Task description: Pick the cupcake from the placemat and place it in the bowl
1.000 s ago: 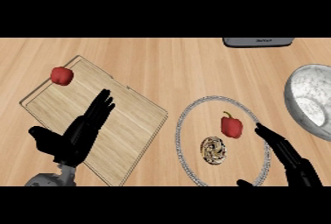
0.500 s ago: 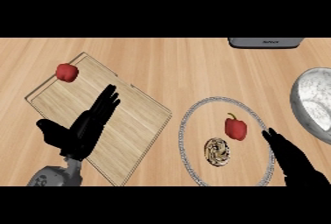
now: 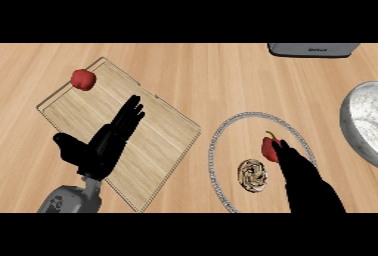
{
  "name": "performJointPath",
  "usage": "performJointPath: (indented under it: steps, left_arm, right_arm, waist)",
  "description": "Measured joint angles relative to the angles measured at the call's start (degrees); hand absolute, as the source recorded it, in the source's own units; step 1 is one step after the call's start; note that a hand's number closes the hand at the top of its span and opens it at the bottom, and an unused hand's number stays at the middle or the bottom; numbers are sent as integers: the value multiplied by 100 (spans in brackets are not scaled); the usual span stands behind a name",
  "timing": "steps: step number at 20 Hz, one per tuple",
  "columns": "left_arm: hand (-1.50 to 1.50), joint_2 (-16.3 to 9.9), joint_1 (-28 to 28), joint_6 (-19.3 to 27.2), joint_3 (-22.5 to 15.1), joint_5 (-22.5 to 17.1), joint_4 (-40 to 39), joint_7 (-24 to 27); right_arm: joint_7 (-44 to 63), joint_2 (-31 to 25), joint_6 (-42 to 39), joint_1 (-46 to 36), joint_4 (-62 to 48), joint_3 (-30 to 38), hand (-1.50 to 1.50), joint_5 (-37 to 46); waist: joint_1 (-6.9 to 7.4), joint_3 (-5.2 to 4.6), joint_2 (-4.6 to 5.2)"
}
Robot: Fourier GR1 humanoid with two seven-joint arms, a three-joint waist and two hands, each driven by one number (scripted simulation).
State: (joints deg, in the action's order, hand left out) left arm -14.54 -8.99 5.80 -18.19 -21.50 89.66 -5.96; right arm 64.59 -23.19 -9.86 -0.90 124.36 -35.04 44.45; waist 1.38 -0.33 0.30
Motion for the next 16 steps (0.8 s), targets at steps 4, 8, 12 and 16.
performJointPath:
  steps: [4,8,12,16]
  left_arm:
    - [0,3,-18,-13,60,23,-61,-6]
    - [0,42,-5,-39,75,19,-59,-19]
    - [0,53,45,-78,135,36,-78,28]
    - [0,92,91,-141,165,88,-143,138]
  right_arm:
    - [189,427,-210,-283,-422,32,-150,-10]
    - [227,679,-409,-417,-876,137,-150,-72]
    - [196,959,-596,-532,-1211,188,-150,-59]
    - [175,1175,-797,-564,-1271,155,-150,61]
  waist:
    - [-33,10,-10]
    - [-56,15,-16]
    - [-81,21,-23]
    - [-110,22,-31]
